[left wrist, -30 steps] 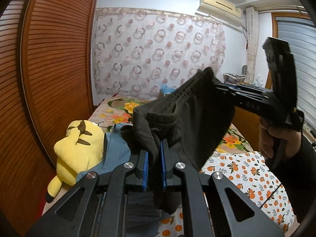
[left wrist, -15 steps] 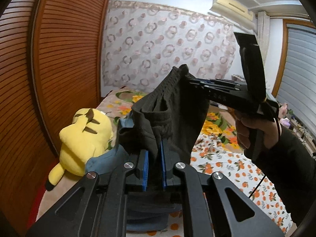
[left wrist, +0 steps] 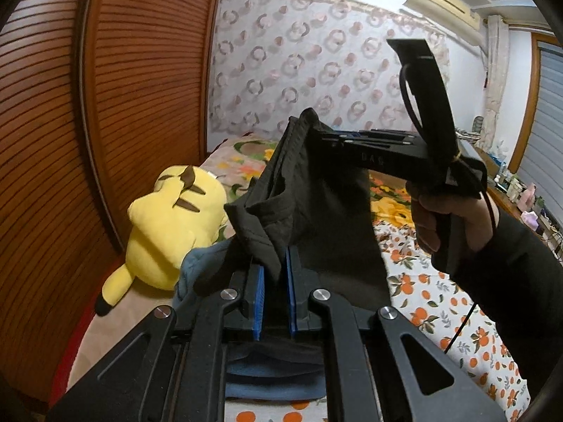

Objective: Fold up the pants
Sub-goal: 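Lift the folded garment with both grippers and carry it to the jeans stack, then lower the garment onto the blue jeans stack and open both grippers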

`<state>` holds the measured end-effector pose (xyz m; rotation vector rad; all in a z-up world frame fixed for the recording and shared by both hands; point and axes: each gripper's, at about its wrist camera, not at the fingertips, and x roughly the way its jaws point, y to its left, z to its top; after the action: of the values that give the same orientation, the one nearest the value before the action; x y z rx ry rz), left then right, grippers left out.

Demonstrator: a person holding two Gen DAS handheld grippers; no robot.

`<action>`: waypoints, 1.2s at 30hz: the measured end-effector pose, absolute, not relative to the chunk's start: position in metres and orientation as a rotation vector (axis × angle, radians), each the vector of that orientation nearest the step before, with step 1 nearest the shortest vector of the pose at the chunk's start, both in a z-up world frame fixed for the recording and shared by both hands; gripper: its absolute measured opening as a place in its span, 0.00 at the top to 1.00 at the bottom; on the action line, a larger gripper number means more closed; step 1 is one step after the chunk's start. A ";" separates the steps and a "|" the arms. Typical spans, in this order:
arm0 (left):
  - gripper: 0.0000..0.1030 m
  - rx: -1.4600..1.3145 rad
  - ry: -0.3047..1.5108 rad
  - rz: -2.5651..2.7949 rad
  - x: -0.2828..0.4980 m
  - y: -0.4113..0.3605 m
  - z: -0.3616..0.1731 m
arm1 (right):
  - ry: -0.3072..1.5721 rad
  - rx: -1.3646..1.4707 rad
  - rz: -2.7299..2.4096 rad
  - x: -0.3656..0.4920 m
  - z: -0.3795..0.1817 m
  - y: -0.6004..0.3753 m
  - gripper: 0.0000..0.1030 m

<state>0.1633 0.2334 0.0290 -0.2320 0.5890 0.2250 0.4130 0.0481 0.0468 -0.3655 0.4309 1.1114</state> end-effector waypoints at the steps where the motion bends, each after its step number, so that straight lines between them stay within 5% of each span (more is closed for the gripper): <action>1: 0.89 -0.235 0.598 0.230 0.164 0.235 0.026 | 0.441 -0.373 1.113 0.416 0.045 0.050 0.89; 3: 0.89 -0.242 0.621 0.236 0.168 0.238 0.019 | 0.462 -0.390 1.116 0.418 0.043 0.054 0.88; 8: 0.83 -0.276 0.650 0.243 0.169 0.245 0.009 | 0.497 -0.389 1.108 0.426 0.051 0.058 0.67; 13: 0.54 -0.253 0.608 0.261 0.164 0.243 0.022 | 0.458 -0.325 1.113 0.427 0.075 0.041 0.57; 22: 0.53 -0.195 0.562 0.219 0.176 0.225 0.038 | 0.455 -0.269 1.163 0.407 0.082 -0.010 0.57; 36: 0.53 -0.192 0.695 0.222 0.197 0.223 -0.016 | 0.651 -0.289 1.118 0.471 0.029 0.037 0.57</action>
<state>0.1974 0.2231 -0.0164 -0.1925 0.6948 0.2220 0.4714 0.0369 0.0287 -0.2888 0.6506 1.1178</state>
